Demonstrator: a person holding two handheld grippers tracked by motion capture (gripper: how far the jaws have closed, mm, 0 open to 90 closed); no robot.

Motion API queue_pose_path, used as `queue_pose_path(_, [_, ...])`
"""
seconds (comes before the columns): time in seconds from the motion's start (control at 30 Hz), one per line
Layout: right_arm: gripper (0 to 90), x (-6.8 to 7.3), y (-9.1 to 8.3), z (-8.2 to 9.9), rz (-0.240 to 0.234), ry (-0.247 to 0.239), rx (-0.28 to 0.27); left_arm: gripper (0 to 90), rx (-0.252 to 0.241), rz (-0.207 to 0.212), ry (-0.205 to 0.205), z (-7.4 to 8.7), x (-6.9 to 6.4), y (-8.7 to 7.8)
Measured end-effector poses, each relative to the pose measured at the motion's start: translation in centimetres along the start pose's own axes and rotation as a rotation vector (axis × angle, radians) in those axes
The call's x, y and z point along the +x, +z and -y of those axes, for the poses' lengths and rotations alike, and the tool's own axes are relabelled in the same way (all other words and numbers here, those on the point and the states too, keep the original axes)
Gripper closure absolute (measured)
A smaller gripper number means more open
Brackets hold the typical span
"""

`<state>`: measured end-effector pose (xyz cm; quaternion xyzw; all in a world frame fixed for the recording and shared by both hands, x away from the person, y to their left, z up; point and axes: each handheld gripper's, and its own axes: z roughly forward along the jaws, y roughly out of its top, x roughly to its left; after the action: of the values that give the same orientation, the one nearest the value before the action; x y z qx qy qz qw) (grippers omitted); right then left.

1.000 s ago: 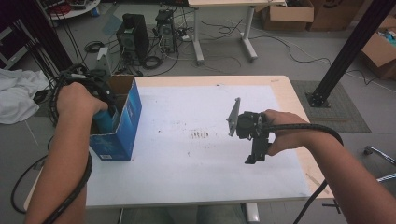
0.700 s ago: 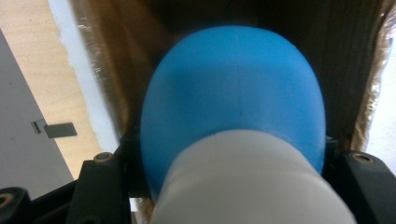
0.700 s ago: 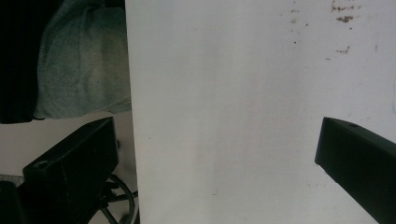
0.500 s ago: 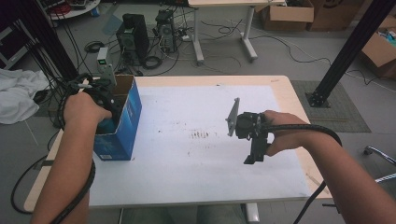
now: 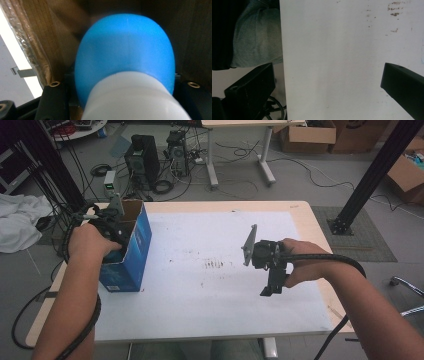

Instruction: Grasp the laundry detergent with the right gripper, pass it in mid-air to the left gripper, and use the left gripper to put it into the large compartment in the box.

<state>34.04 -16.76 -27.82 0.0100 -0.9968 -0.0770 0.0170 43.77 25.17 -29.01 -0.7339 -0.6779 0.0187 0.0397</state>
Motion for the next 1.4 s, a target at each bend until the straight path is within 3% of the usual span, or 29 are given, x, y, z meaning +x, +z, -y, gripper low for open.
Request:
queue_pose_path(0.27, [0.0, 0.0, 0.0, -0.1, -0.001, 0.001, 0.0, 38.0, -0.004, 0.009, 0.001, 0.1, -0.1, 0.1])
queue_pose_path(0.4, [0.0, 0.0, -0.1, -0.2, 0.001, 0.005, 0.0, 32.6, 0.003, 0.023, -0.009, 0.2, -0.1, 0.0])
queue_pose_path(0.7, [0.0, 0.0, -0.1, -0.3, 0.0, -0.001, -0.006, 28.4, -0.02, -0.018, -0.002, 0.3, -0.7, -0.7])
queue_pose_path(0.93, [0.0, 0.0, -0.1, -0.2, 0.0, 0.005, -0.006, 28.5, -0.032, -0.028, 0.003, 0.4, -0.9, -1.6])
queue_pose_path(1.4, [0.0, 0.0, -0.4, -0.3, 0.002, -0.002, -0.004, 23.6, -0.086, -0.068, 0.006, 1.0, -0.9, -5.1])
